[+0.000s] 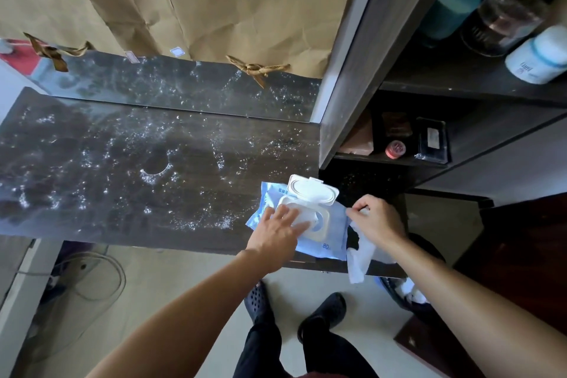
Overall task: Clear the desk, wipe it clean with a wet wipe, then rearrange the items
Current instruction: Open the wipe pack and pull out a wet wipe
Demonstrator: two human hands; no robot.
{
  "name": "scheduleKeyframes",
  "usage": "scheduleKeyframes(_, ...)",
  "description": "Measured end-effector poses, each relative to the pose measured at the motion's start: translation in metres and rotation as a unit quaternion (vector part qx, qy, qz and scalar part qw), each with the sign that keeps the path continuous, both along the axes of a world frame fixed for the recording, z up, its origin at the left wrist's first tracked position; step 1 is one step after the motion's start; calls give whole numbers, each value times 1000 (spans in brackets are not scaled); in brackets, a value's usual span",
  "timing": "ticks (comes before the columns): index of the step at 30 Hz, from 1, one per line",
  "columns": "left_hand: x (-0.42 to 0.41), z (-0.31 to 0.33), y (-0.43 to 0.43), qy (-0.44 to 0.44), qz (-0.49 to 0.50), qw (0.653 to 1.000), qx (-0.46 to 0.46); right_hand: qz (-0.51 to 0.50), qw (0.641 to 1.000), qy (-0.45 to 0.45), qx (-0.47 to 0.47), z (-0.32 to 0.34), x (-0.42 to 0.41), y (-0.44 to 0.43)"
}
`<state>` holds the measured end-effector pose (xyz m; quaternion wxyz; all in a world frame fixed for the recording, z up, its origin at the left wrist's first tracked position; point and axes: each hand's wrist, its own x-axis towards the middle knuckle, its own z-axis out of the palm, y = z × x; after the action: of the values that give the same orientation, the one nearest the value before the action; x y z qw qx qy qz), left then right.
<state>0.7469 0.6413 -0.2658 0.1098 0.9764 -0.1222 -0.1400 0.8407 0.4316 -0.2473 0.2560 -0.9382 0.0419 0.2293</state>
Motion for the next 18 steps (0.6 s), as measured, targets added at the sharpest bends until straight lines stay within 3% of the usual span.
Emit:
scheduleKeyframes(2, 1, 0, -5, 31, -11, 998, 51, -47, 997, 7, 62, 0, 2, 1)
scheduleKeyframes(4, 6, 2, -6, 31, -13, 998, 45, -71, 992, 41, 92, 2, 9, 12)
scheduleKeyframes(7, 8, 5, 4, 15, 95, 988, -119, -51, 990, 111, 67, 6, 15, 28)
scheduleKeyframes(9, 6, 6, 15, -46, 270, 930, -245, -3, 991, 130, 8, 10, 10, 34)
scheduleKeyframes(11, 8, 7, 27, -66, 411, 869, -267, 74, 988, 109, -77, 10, -1, 36)
scheduleKeyframes(12, 11, 7, 31, -42, 445, 856, -261, 100, 985, 92, -108, 7, -7, 36)
scheduleKeyframes(15, 16, 7, 35, 70, 427, 879, -200, 106, 982, 64, -142, -3, -20, 34)
scheduleKeyframes(18, 16, 2, 28, 114, 392, 898, -166, 93, 980, 56, -166, -7, -26, 34)
